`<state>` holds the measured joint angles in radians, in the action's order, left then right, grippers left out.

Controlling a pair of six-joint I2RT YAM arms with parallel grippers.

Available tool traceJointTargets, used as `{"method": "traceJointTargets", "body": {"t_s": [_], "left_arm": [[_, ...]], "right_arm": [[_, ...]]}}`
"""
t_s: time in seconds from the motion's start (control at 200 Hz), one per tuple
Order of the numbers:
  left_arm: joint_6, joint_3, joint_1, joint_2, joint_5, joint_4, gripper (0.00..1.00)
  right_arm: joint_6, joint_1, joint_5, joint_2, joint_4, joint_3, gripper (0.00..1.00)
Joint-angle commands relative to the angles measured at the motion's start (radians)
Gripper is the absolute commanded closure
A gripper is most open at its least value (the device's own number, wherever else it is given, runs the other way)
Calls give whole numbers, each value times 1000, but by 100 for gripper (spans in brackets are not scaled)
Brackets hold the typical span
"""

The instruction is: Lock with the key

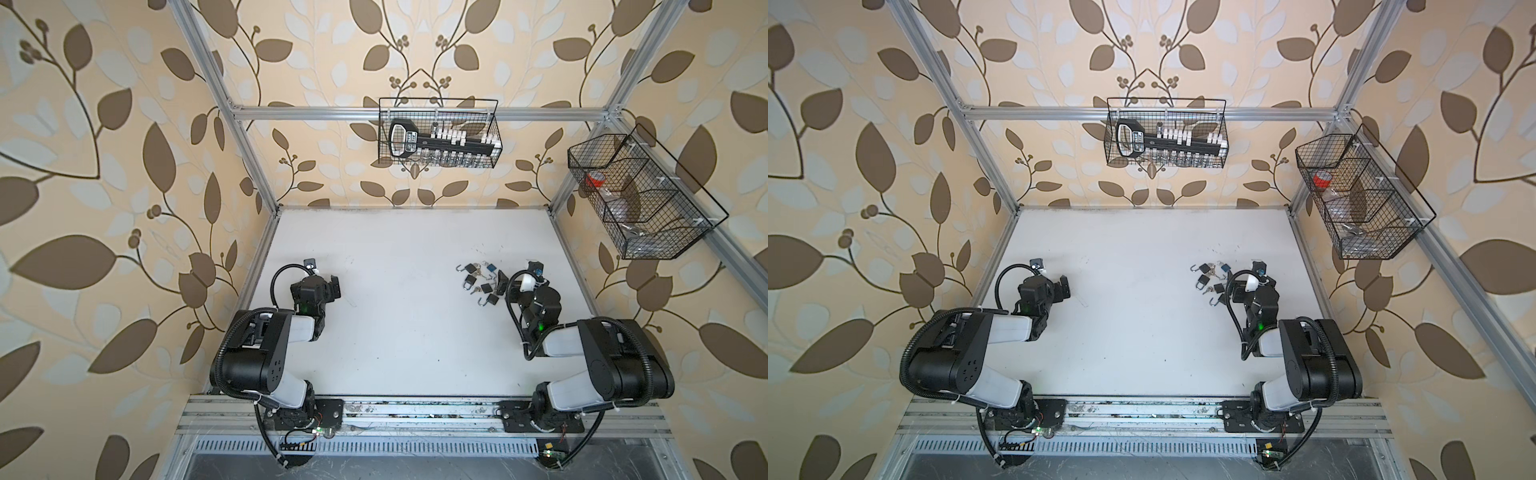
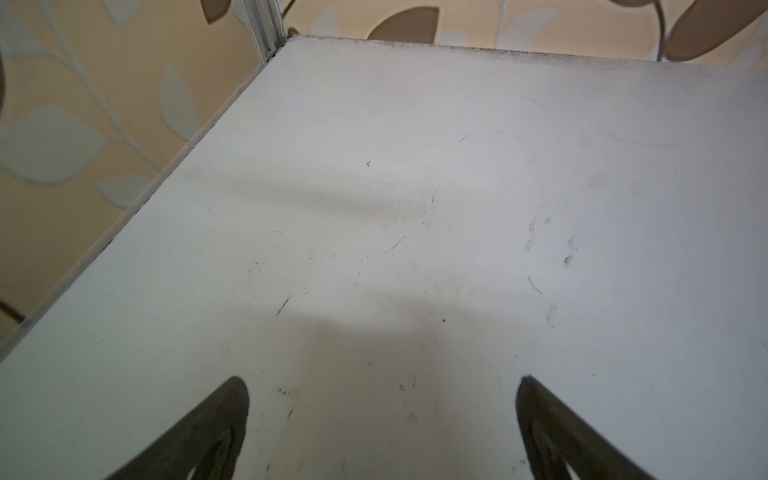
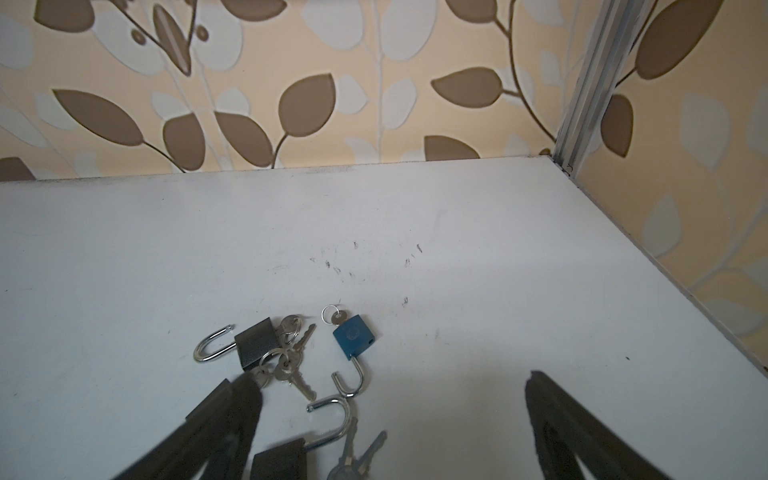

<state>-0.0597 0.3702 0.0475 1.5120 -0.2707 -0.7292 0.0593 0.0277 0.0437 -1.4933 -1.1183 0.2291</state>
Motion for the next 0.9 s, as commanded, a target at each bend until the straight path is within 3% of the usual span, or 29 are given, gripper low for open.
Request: {"method": "traceJointTargets", "body": {"t_s": [0.0,0.29,0.41,0.605,0.74,0.805,0.9], "left_arm": [[-6,-2,11,-19,-19,-38,1],[-4,-7,11,-24,-21,-43,1],[30,-17,41,-62,-27,-34,1],[72,3,203,-262,-343,109,1],[-282,205,218,-348,-534,617,1],[-440,284,218,-348,-570,816,1],[-574,345,217,-342,-577,953,1]], "right_arm": [[1,3,-10,-5,-10,6,0],[1,1,-5,-2,-13,6,0],[-10,-28,52,24,4,6,0],[-46,-110,197,154,161,38,0],[10,-160,262,215,401,140,0],[119,-162,306,243,498,183,0],[330,-161,395,298,668,235,0]]}}
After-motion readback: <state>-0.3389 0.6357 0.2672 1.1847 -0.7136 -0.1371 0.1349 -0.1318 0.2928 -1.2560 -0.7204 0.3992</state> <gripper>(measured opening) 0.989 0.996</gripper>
